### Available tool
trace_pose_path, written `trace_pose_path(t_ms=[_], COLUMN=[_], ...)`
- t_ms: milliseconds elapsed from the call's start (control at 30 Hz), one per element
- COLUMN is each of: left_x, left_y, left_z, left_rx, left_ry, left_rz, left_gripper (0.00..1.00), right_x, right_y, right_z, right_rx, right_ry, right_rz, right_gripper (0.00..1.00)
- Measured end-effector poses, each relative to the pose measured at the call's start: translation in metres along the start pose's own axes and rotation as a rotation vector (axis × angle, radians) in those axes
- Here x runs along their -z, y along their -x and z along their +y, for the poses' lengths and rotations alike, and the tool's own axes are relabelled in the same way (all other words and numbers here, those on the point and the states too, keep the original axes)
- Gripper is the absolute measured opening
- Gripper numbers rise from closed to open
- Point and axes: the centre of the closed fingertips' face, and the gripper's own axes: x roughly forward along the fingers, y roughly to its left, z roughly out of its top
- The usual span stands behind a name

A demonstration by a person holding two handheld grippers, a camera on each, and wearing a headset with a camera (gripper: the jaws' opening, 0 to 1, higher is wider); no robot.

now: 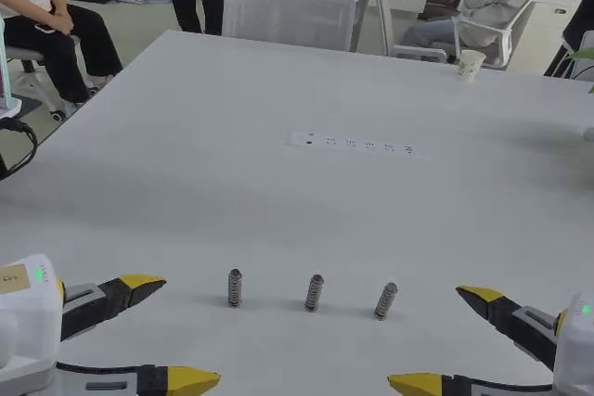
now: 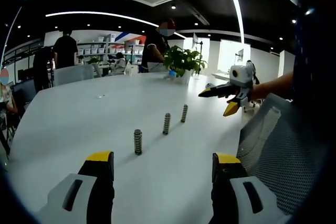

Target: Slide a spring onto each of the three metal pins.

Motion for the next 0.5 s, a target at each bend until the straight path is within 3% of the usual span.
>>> trace_pose_path(t_ms=[500], left_x=[-0.0026], left_y=[0.0003], left_z=[0.0021], left_rx=[-0.001], left_ry=[-0.011], left_rz=[-0.002], left_gripper=[0.72], right_x=[-0.0060], right_y=[-0.0003], right_z=[-0.0024], right_rx=[0.006], right_ry=[0.013], right_rz=[-0.005], right_gripper=[0.89])
